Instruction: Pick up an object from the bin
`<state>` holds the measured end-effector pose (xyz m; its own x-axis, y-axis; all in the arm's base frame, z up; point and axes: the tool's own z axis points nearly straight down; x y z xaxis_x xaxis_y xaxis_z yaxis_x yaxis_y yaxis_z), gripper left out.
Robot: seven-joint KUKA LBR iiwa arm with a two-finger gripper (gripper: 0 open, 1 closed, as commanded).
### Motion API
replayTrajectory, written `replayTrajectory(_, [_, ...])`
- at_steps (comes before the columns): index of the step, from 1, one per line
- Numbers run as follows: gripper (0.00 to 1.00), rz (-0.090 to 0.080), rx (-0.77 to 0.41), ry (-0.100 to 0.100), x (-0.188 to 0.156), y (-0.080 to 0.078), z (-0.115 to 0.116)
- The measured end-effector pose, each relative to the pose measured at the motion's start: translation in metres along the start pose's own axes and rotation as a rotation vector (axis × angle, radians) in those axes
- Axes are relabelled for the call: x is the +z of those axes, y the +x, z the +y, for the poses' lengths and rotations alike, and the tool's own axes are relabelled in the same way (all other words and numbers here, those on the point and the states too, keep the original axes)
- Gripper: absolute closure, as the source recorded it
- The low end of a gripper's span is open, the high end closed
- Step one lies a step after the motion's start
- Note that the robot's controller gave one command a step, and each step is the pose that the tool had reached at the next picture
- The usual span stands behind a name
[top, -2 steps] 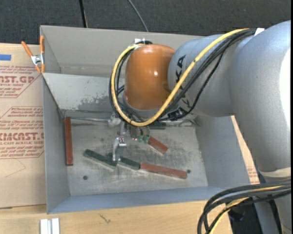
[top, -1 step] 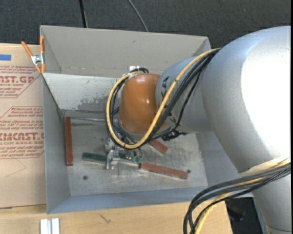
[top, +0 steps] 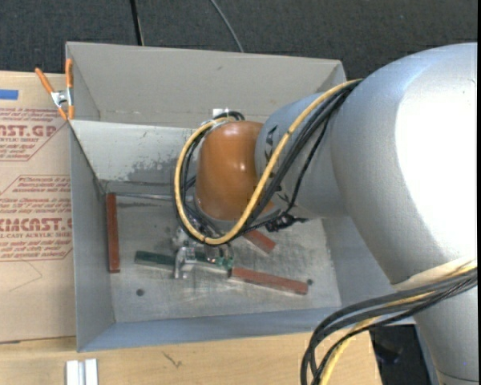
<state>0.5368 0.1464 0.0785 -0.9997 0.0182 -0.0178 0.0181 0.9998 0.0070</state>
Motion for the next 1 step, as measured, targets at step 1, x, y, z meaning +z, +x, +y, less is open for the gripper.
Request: replayTrajectory(1, [1.00, 0.015, -0.029, 0.006, -0.1357, -0.0171, -0.0067])
